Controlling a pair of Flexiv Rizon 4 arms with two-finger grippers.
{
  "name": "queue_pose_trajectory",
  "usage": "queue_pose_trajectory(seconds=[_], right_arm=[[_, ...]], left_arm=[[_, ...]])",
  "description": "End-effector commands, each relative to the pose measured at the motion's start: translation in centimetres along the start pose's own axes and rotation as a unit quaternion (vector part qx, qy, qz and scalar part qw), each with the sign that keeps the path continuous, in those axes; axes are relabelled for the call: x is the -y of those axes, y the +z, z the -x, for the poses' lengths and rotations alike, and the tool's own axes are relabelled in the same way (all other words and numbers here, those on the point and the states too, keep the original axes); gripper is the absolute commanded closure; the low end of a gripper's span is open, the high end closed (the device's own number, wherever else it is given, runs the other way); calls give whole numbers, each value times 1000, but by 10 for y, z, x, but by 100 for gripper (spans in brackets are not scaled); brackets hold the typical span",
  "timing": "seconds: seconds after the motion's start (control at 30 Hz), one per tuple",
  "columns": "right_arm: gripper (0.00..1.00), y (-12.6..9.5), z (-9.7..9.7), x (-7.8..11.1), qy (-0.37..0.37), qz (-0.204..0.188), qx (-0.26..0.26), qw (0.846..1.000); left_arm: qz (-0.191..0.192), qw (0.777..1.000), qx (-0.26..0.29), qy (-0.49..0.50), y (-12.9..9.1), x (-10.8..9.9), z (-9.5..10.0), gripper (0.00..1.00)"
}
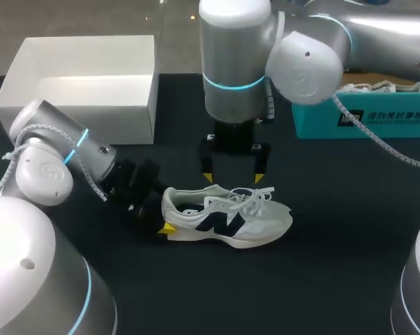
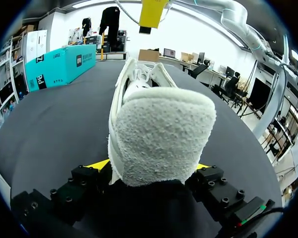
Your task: Take the shoe out of the shoebox, open the shoe tongue, remove and reinsert the insole, then place the shoe into the shoebox
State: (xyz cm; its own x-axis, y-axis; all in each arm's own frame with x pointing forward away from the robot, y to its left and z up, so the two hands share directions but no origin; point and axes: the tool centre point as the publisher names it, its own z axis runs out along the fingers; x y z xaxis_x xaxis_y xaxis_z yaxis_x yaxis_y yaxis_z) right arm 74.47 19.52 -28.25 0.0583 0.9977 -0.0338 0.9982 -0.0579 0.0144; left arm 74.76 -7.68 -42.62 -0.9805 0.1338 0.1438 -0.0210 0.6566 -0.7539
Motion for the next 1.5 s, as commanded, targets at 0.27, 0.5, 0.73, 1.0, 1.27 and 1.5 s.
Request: queue_pose_trajectory(seconds=[0.27, 0.5, 0.73, 1.0, 1.27, 1.5], right_arm=[[0, 28, -38, 19, 22, -23, 60, 998], [0, 43, -45, 23, 37, -32, 78, 996], [0, 51, -42, 23, 48, -43, 111, 992], [0, 57, -42, 23, 49, -50, 118, 991], [0, 70, -38, 26, 56, -58, 132, 988], [0, 71, -31, 26, 66, -65, 150, 984]], left_arm=[[0, 1000, 0, 0, 1, -2, 0, 100], [0, 1000, 0, 0, 1, -2, 0, 100], [0, 1000, 0, 0, 1, -2, 0, 100], [0, 1000, 0, 0, 1, -2, 0, 100], [0, 1000, 0, 0, 1, -2, 0, 100], [0, 1000, 0, 0, 1, -2, 0, 100]])
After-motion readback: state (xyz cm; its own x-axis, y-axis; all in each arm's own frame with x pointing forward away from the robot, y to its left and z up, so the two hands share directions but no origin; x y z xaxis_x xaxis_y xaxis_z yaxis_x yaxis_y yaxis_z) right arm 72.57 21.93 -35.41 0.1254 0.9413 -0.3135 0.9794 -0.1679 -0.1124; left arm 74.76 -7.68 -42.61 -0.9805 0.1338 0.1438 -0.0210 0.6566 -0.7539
